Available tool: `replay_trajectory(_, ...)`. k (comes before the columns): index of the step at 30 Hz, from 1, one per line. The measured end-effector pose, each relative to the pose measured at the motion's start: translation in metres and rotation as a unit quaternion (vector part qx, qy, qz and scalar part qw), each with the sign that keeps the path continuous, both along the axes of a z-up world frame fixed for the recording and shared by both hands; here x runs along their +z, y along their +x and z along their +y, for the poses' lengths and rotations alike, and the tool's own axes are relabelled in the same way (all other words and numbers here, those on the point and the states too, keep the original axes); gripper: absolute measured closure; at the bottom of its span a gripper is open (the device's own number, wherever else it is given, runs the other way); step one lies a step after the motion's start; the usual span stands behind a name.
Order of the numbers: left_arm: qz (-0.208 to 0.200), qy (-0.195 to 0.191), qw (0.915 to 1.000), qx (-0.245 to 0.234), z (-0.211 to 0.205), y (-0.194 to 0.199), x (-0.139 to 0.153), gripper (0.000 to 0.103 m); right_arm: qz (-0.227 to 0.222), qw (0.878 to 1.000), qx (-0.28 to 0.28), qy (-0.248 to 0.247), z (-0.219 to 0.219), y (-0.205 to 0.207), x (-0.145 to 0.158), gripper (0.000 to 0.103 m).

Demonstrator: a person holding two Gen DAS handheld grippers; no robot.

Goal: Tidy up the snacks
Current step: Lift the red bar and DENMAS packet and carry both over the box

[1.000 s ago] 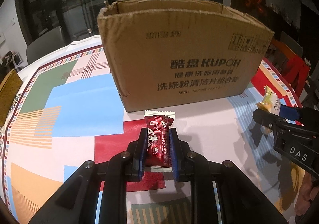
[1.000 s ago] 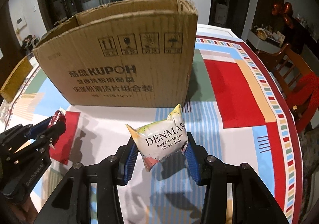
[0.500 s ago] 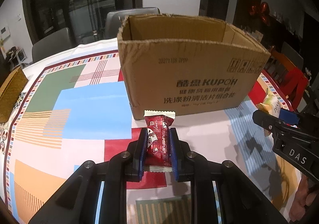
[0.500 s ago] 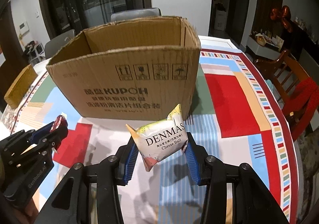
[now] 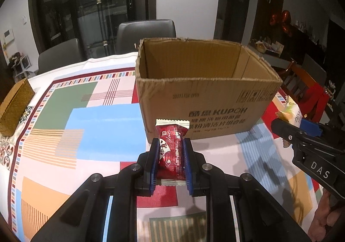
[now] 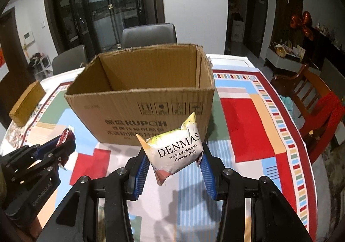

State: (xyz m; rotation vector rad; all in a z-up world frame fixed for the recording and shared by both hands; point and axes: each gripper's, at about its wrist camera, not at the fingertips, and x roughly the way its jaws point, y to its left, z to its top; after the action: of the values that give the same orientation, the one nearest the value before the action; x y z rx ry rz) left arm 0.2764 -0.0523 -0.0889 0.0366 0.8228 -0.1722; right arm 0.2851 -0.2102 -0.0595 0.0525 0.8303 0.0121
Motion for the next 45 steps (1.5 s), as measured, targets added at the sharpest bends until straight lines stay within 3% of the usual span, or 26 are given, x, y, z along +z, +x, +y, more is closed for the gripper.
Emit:
replay_trajectory(23, -0.043, -0.011, 0.999, -0.002, -0.001, 0.01, 0.047, 0.081, -0.042, 0.999, 0.002, 0.003, 0.0, 0.009, 0.037, 0.057)
replay_trajectory(45, -0.07, -0.011, 0.9973, -0.016, -0.009, 0.034, 0.072, 0.081, -0.072, 0.997, 0.0, 0.0, -0.001, 0.033, 0.059, 0.057)
